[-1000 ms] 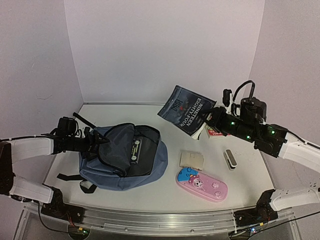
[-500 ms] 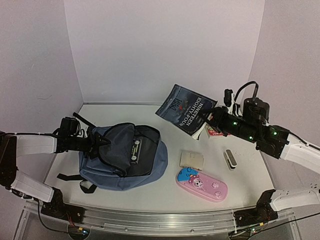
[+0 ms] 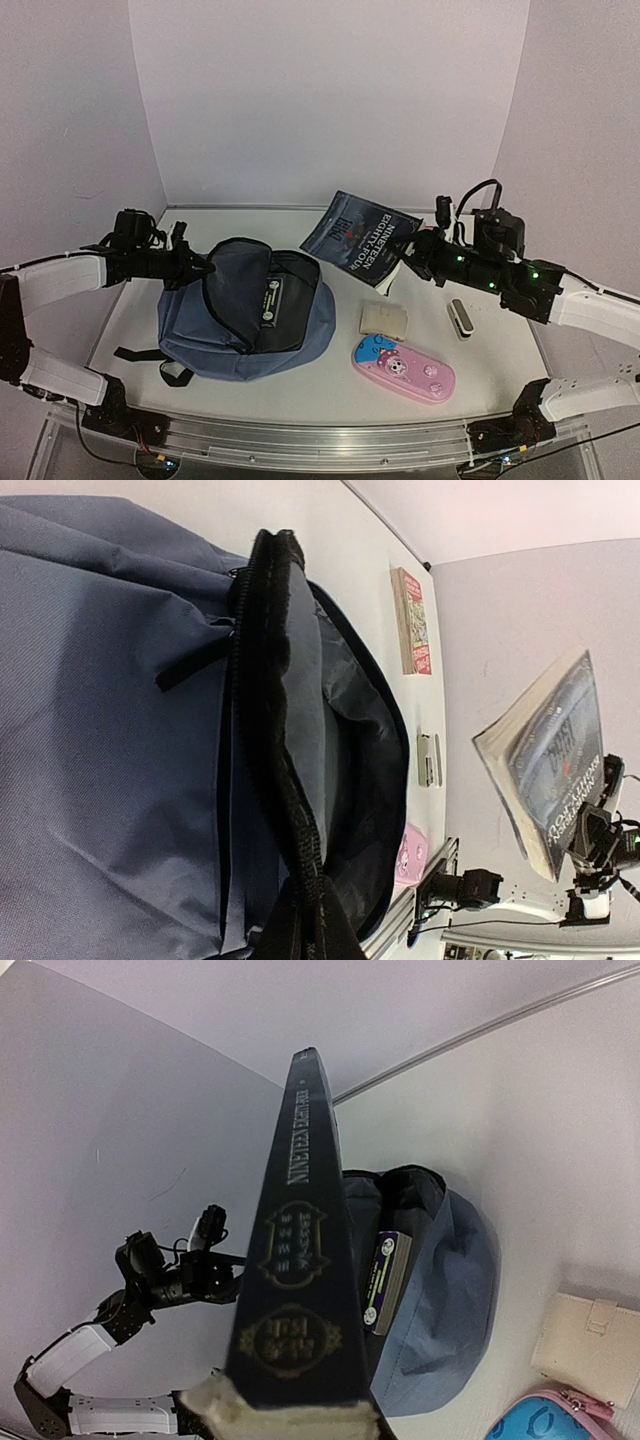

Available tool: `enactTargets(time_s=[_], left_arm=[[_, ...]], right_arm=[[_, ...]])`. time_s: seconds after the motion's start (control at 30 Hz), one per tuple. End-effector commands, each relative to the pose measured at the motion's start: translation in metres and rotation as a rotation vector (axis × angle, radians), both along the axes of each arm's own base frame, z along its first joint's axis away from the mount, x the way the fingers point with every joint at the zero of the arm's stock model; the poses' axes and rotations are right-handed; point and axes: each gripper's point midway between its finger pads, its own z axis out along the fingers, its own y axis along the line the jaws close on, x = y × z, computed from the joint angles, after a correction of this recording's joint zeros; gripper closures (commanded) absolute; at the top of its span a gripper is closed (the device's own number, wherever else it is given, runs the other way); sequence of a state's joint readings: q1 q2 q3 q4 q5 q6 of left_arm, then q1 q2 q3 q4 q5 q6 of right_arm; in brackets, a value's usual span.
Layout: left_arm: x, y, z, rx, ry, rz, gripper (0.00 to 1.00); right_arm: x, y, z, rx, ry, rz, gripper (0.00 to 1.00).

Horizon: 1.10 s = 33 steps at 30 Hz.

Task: Pack the student bag
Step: Place the book in the student bag.

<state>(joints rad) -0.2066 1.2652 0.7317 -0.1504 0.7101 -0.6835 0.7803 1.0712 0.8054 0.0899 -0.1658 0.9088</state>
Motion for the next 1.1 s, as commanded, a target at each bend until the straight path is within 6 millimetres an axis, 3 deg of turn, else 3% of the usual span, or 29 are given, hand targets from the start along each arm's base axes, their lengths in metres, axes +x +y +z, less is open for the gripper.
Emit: enactTargets(time_s=[0.0, 0.3, 0.53, 0.97, 1.07], left_arm=[[0.001, -0.004, 0.043, 0.015, -0.097, -0.072, 1.0], [0.005, -0.019, 0.1, 0.003, -0.206, -0.237, 1.0], [-0.01, -0.036, 0.138, -0.104, -0.388, -0.421, 1.0], [-0.03, -0.033, 0.139, -0.094, -0.491, -0.454, 1.0], [-0.032, -0.032, 0.142, -0.086, -0.506, -0.447, 1.0]], right_arm=[[0.002, 0.015, 0.045, 0.182, -0.093, 0.045, 1.0], [0.012, 0.05, 0.01, 0.141, 0.007, 0.145, 1.0], [0.02, 0.073, -0.008, 0.126, 0.071, 0.198, 1.0], [0.039, 0.118, -0.021, 0.19, 0.14, 0.302, 1.0], [0.043, 0.129, -0.034, 0.187, 0.171, 0.314, 1.0]])
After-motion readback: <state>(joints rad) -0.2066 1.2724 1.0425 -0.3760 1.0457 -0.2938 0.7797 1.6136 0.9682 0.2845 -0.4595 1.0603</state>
